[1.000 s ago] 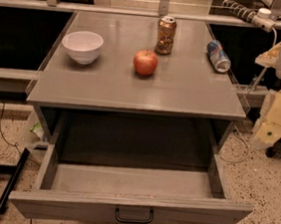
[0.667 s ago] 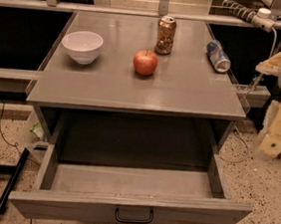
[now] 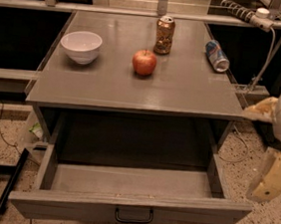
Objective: Close top drawer
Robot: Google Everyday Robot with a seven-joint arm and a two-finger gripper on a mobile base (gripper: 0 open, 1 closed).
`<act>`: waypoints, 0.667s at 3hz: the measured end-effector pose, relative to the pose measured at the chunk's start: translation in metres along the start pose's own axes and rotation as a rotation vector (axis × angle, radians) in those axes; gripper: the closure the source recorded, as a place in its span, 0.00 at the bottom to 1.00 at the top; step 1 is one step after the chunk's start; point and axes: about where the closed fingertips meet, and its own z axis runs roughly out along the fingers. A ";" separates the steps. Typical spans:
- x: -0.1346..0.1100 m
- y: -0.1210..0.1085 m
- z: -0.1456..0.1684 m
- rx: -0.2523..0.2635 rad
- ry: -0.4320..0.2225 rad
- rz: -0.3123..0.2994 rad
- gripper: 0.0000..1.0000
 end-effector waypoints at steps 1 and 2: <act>0.010 0.035 0.023 -0.010 -0.073 -0.037 0.42; 0.029 0.058 0.059 -0.001 -0.212 -0.014 0.64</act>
Offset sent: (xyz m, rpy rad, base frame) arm -0.0642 -0.0128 -0.1233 0.4282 -0.0967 0.0963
